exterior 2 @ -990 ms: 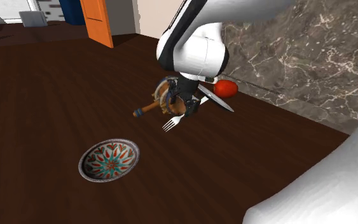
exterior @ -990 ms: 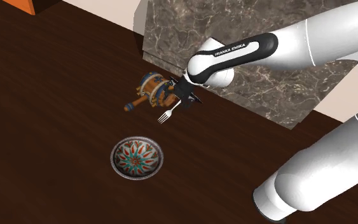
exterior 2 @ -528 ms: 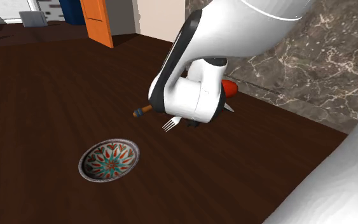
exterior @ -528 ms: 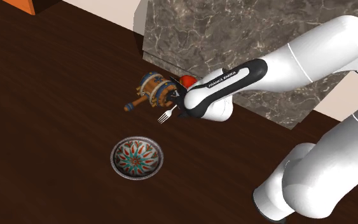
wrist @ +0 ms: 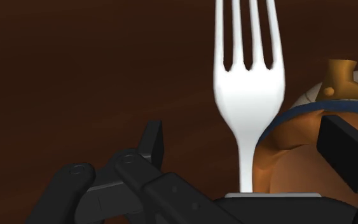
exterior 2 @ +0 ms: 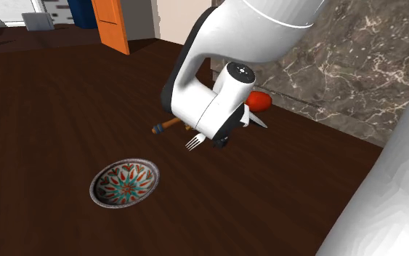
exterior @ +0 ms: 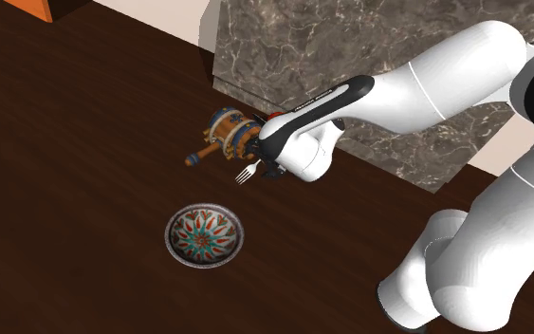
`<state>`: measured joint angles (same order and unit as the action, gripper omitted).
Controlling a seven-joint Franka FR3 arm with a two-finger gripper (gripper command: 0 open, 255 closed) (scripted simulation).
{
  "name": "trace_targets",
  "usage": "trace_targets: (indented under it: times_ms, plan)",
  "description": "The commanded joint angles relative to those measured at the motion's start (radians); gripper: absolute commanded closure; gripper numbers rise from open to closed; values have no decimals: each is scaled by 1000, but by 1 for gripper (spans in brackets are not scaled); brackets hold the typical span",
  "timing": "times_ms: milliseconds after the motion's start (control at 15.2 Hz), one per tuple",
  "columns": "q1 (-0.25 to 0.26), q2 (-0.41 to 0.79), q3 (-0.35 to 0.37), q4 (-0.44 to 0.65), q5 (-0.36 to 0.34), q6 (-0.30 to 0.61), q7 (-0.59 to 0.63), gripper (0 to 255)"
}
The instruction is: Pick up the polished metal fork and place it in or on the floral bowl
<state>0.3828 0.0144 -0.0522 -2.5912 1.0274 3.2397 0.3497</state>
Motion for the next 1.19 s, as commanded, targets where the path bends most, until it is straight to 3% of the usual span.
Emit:
trace_targets:
  times_ms: [0, 66, 132, 726, 792, 858, 924, 990, 1056, 1122]
  plan:
    - [0, 0, 0, 1, 3, 0, -3, 0]
    - [0, 0, 0, 0, 2, 0, -2, 0]
    - [0, 0, 0, 0, 2, 0, -2, 255]
    - [0, 0, 0, 1, 3, 0, -3, 255]
    - [3, -24, -32, -37, -211, -3, 186, 255]
    - [-33, -47, -33, -67, -437, -8, 380, 255]
    - [-84, -67, -15, -84, -608, -19, 522, 255]
    - [-158, -83, 45, -87, -670, -34, 574, 255]
    - [-224, -98, 107, -87, -686, -51, 589, 255]
    - [-246, -114, 121, -87, -722, -67, 619, 255]
